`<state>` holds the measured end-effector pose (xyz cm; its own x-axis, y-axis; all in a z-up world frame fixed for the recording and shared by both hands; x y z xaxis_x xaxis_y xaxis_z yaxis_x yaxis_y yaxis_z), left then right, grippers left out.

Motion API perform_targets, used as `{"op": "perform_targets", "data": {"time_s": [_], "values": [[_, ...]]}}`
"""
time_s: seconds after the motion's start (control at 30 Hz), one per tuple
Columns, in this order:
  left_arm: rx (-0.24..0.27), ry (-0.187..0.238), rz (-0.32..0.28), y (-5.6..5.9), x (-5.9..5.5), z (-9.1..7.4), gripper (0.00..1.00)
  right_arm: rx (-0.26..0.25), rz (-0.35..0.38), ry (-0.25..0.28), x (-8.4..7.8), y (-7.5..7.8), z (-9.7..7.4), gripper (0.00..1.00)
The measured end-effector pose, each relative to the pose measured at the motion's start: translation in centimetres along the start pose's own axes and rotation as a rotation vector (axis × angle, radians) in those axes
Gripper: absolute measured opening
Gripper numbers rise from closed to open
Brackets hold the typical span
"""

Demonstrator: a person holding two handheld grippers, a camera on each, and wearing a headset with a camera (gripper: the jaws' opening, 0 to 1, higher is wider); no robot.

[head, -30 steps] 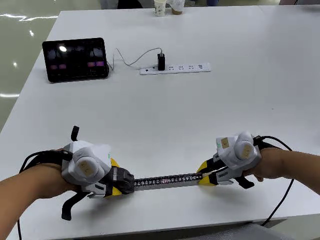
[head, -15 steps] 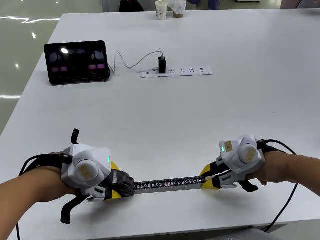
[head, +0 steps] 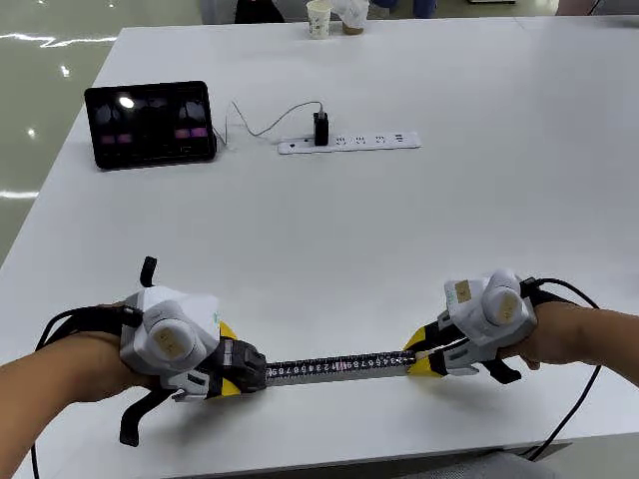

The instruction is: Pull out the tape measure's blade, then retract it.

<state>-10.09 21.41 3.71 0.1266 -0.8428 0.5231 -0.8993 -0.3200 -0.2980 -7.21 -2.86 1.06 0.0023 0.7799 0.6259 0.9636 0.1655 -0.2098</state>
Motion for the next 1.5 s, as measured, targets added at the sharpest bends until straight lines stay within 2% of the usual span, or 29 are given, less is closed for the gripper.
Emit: {"op": "perform_targets", "data": {"time_s": [1.5], "values": [[0.002,0.005,0.004,0.1,0.1,0.0,0.32,-0.032,0.019,-0.017,-2.0,-0.4,-1.7,0.10]]}}
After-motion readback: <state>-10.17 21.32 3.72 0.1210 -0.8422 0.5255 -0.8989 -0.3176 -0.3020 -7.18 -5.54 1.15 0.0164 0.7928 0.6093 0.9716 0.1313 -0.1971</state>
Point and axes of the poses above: the centre of the closed fingertips' face, and the gripper's own axes: z roughly forward along the fingers, y roughly to its right, x roughly out of its top, the point moved 3 cm from there along -z, roughly backward along the fingers, and after that the axes turned 12 degrees about x, right-handed, at the moved point
